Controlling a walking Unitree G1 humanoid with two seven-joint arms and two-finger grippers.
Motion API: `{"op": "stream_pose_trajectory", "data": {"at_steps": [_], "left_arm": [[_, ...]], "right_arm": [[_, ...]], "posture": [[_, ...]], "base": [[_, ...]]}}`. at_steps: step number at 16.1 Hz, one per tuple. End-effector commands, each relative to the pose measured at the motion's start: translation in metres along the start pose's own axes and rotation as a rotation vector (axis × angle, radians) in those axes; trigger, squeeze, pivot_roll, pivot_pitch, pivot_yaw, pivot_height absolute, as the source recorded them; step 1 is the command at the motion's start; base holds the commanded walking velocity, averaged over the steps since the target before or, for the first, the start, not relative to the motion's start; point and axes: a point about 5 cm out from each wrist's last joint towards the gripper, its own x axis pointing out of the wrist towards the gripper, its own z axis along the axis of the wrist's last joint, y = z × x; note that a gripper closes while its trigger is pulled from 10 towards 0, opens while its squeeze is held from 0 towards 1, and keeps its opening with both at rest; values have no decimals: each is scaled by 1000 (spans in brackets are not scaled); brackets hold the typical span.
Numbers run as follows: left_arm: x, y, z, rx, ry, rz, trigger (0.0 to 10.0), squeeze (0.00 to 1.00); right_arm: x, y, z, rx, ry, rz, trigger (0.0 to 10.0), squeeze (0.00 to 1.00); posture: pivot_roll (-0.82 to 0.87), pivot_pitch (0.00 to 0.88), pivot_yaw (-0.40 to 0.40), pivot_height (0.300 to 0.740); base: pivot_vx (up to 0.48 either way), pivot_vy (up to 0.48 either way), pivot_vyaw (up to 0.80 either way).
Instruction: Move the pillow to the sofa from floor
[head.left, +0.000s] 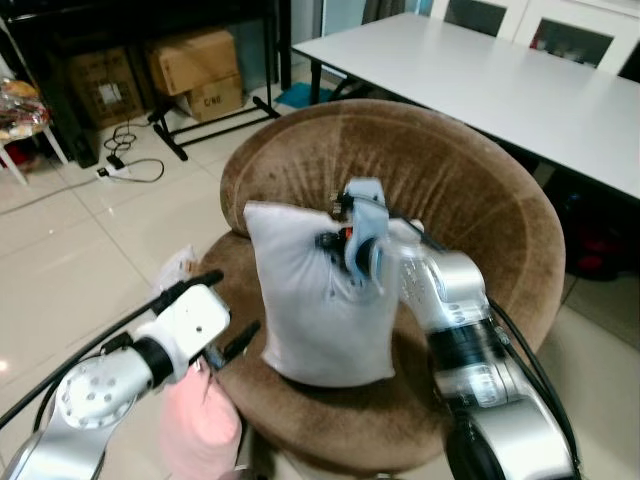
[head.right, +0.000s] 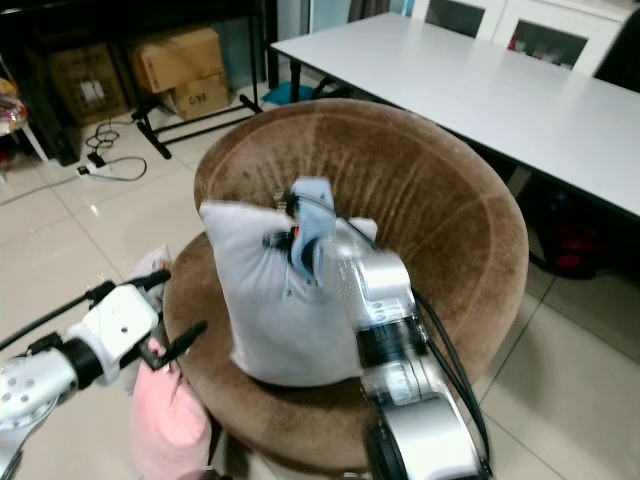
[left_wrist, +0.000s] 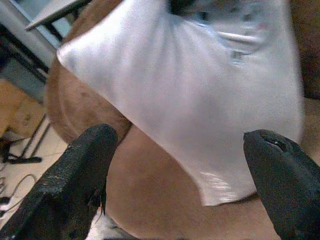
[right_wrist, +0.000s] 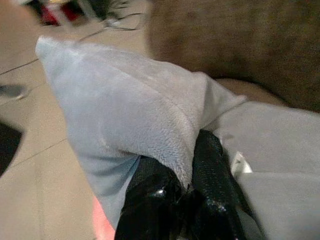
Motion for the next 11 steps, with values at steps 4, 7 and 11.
{"op": "stream_pose_trajectory", "data": {"at_steps": [4, 7, 11], "left_arm": [[-6, -10, 5, -42, -24, -108, 10000, 0], [-11, -12, 5, -46, -21, -120, 10000, 0], [-16, -15, 4, -57, -8, -137, 10000, 0]], "right_arm": [[3, -55, 24, 238, -107, -325, 10000, 0], [-1, -80, 33, 326, -169, -446, 10000, 0], [-9, -112, 33, 450, -209, -619, 10000, 0]], "posture": [[-33, 0, -84, 740], [-29, 0, -90, 740], [-21, 0, -97, 740]], "base": [[0, 0, 0], [0, 0, 0], [0, 0, 0]]}}
